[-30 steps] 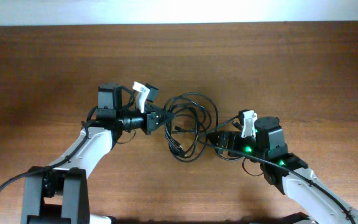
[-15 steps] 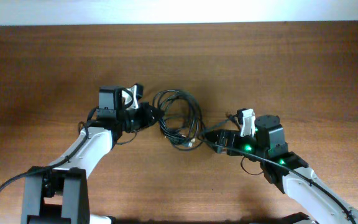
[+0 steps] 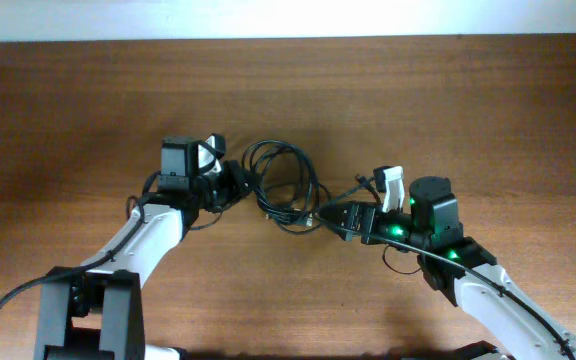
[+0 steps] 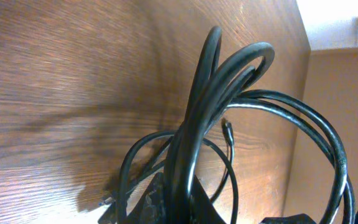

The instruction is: Untangle cables

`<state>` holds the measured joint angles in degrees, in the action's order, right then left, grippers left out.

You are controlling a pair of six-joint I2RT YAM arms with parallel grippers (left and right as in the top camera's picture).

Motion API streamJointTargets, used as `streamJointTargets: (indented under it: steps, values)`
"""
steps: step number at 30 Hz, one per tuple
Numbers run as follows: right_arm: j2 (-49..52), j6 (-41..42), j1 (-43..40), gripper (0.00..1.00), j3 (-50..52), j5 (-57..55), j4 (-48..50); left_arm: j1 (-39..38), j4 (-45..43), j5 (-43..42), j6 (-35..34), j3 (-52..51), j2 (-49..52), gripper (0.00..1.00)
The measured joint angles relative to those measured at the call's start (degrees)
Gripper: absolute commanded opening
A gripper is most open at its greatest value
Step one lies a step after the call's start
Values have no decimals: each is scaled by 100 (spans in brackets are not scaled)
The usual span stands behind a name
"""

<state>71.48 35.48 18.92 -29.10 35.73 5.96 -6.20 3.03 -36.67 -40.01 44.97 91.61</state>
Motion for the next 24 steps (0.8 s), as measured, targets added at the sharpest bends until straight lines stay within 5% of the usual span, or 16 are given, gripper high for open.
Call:
streamJointTargets:
  steps: [8, 24]
  values:
    - [0, 52, 9, 99, -15, -79, -214, -603, -286, 181, -15, 0, 0, 0]
    - [0, 2, 22, 99, -33, -1517, -1311, -649, -483, 264, -15, 0, 0, 0]
